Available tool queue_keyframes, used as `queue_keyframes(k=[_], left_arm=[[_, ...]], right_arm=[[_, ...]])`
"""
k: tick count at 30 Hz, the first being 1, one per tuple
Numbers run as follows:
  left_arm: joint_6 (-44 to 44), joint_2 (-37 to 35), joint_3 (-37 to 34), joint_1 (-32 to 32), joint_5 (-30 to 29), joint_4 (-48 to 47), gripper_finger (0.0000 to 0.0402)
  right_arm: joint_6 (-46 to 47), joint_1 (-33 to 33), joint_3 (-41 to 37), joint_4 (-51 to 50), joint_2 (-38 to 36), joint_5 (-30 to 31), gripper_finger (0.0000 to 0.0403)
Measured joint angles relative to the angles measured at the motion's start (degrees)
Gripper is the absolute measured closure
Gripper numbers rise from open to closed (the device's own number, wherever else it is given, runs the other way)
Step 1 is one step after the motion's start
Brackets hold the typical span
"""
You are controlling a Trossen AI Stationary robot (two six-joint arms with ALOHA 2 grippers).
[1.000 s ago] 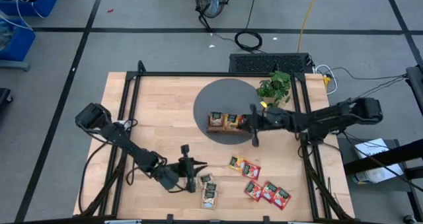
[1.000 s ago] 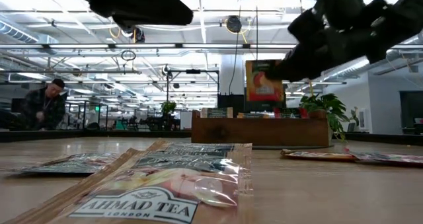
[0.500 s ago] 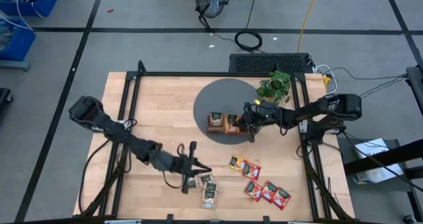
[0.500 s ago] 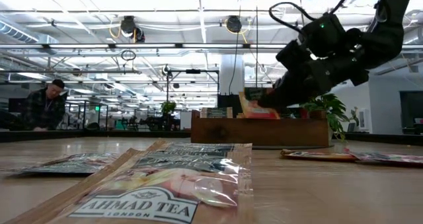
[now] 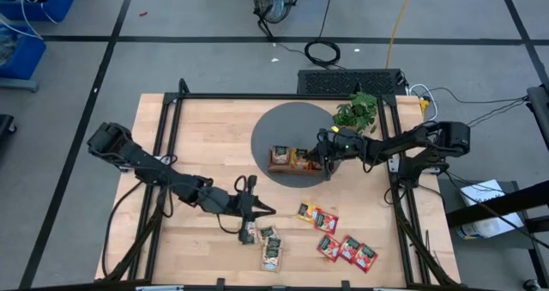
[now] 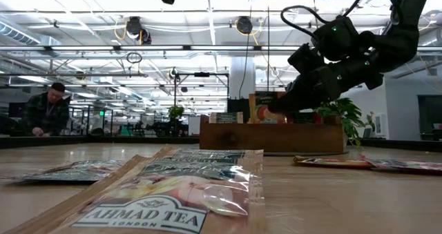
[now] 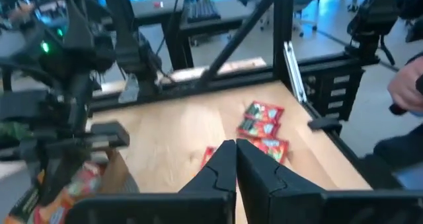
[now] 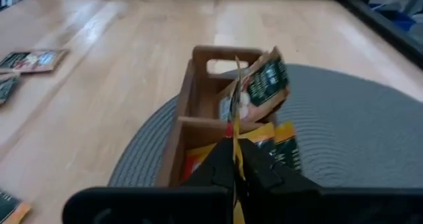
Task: Pick & Place Tea
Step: Put the yellow tea bag into the middle section of the wooden organiser
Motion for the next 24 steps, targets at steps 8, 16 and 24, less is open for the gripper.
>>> queue_keyframes(k=[8,16,24], left_arm=[[0.83,0.02,0.0,-1.5,0.07,-0.97,0.0381],[-0.8,0.04,0.03,-1.11,-0.51,2.84,0.038],[-0.89,0.04,0.04,-0.77,-0.53,3.0,0.038]], right_arm=[[0.25,0.05,0.02,-1.13,0.12,0.03,0.0403],[0.78,0.14,0.02,-1.87,0.12,0.03,0.0403],[0.8,0.16,0.0,-4.42,0.12,0.13,0.0403]])
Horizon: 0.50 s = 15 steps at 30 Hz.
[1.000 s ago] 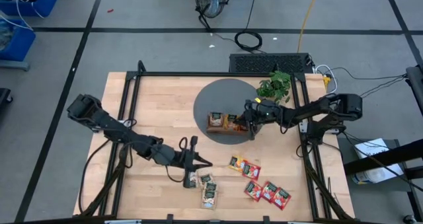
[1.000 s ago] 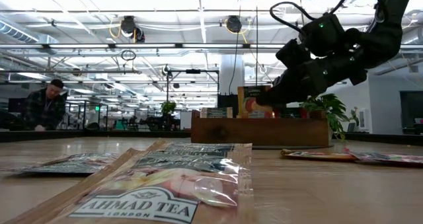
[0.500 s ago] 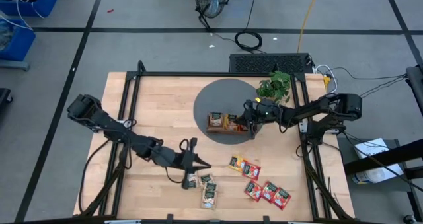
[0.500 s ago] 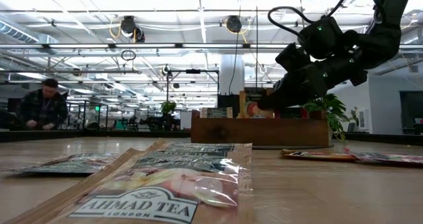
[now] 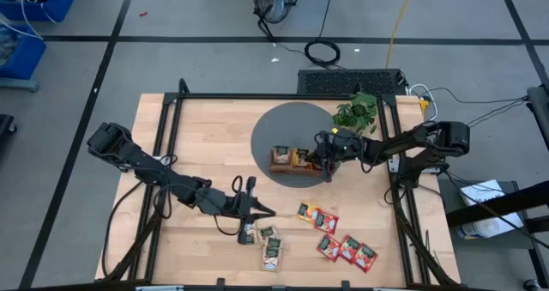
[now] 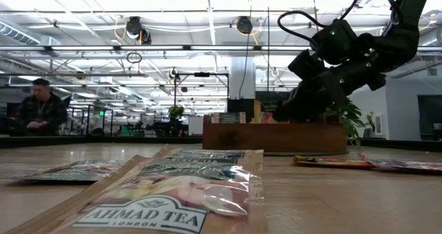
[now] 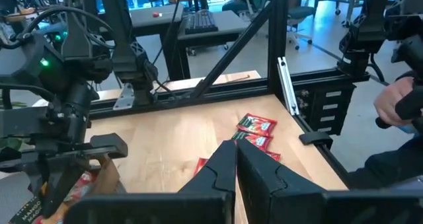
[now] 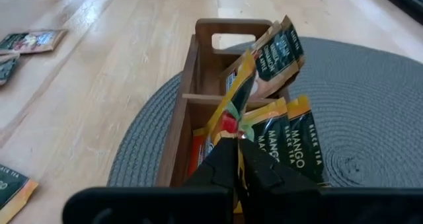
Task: Pick & Place Tea
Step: Put the yellow tea bag into the middle section of the wooden organiser
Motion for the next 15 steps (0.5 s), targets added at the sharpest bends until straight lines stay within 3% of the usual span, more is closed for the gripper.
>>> queue_keyframes(k=[10,15], left_arm=[[-0.22,0.0,0.0,0.02,0.0,-0.04,0.038],[-0.22,0.0,0.0,0.04,-0.01,-0.05,0.038]], right_arm=[[0.25,0.0,-0.03,-0.41,0.0,-0.16,0.0402],[0.25,0.0,-0.04,-0.08,-0.18,-0.21,0.0373]])
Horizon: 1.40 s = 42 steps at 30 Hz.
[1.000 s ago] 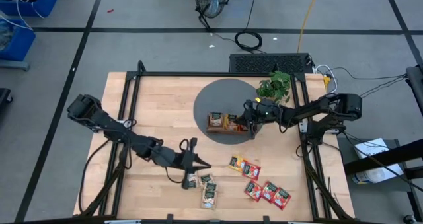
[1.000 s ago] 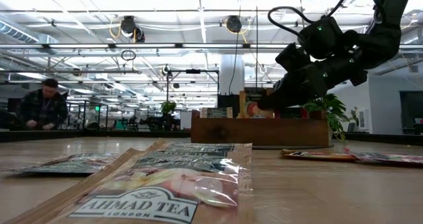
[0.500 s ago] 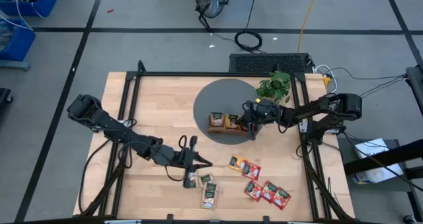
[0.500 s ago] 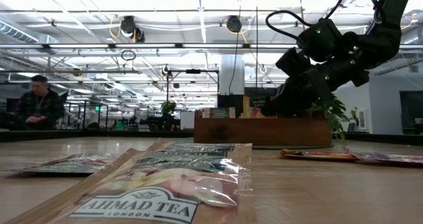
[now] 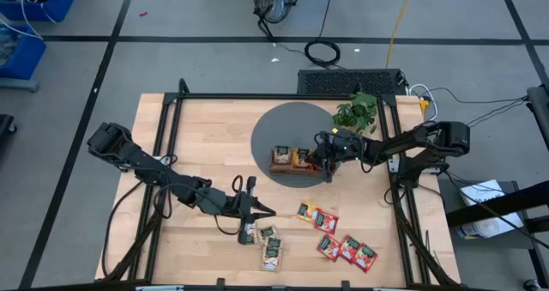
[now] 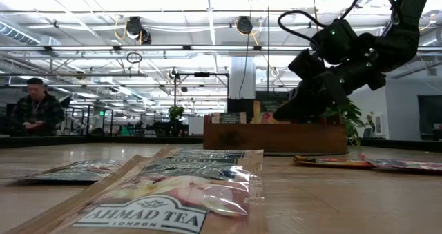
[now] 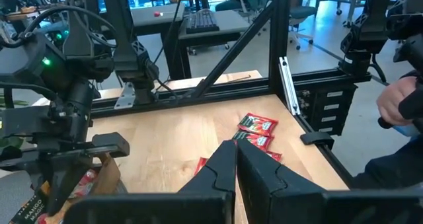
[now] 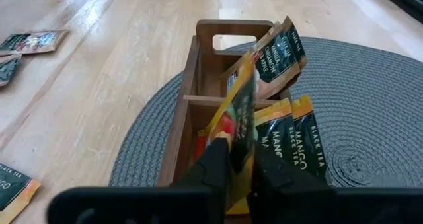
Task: Pick & Place Tea
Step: Put the yellow tea bag into the middle section of the wooden organiser, then put the brown tea bag into the left section of the wooden organiser
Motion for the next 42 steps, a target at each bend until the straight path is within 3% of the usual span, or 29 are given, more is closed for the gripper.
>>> queue_keyframes(k=[10,16,22,30,34,42], left_arm=[[0.02,0.0,0.0,0.0,-0.01,-0.01,0.038],[0.02,0.0,0.0,0.0,-0.01,0.01,0.038],[0.04,0.0,0.0,0.0,-0.01,0.01,0.038],[0.07,0.0,0.0,0.0,-0.02,0.01,0.038],[0.07,0.0,0.0,0.0,-0.03,0.01,0.038],[0.07,0.0,0.0,0.0,-0.03,0.01,0.038]], right_arm=[[0.14,0.0,-0.01,-0.03,-0.58,0.07,0.0263],[-0.47,0.0,-0.04,-0.38,-7.38,0.15,0.0217],[-0.09,1.64,-0.04,-5.77,-19.68,-0.07,0.0207],[1.07,14.23,-0.04,-17.83,-33.92,-0.13,0.0206],[1.44,21.55,-0.04,-19.29,-35.27,0.45,0.0206],[-0.46,30.12,-0.04,-19.59,-33.74,9.31,0.0206]])
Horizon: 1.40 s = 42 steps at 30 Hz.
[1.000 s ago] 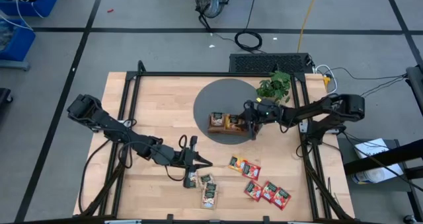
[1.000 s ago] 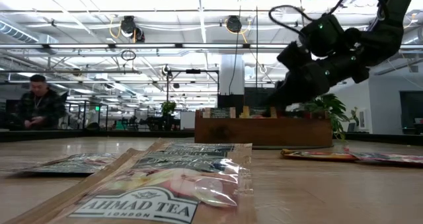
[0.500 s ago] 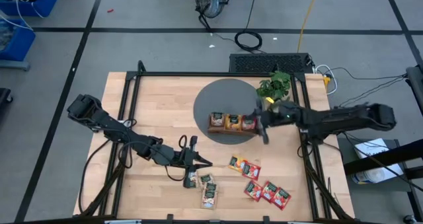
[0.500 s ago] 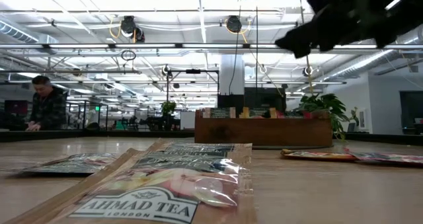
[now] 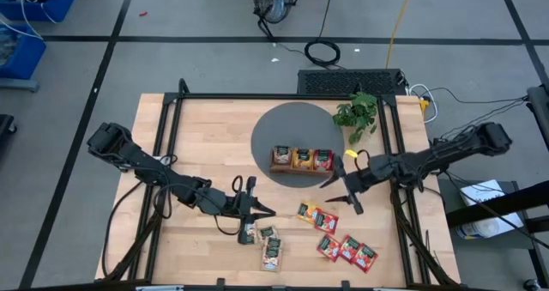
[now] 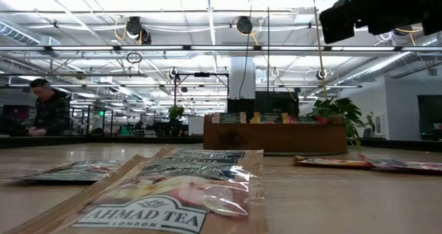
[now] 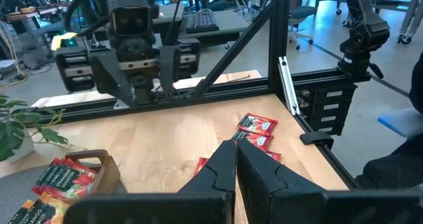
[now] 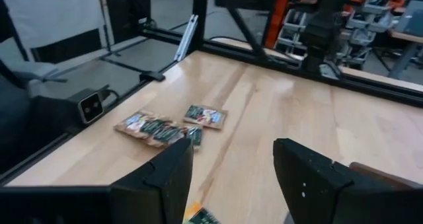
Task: Pick & Place Tea
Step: Put the brown tea bag into the left section of the wooden organiser
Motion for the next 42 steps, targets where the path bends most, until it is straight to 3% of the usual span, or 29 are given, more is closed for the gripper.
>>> queue_keyframes(k=[42], left_arm=[[0.0,0.01,0.0,0.0,0.0,-0.02,0.038]], right_arm=[[0.37,1.4,-0.66,0.11,0.7,0.04,0.0206]])
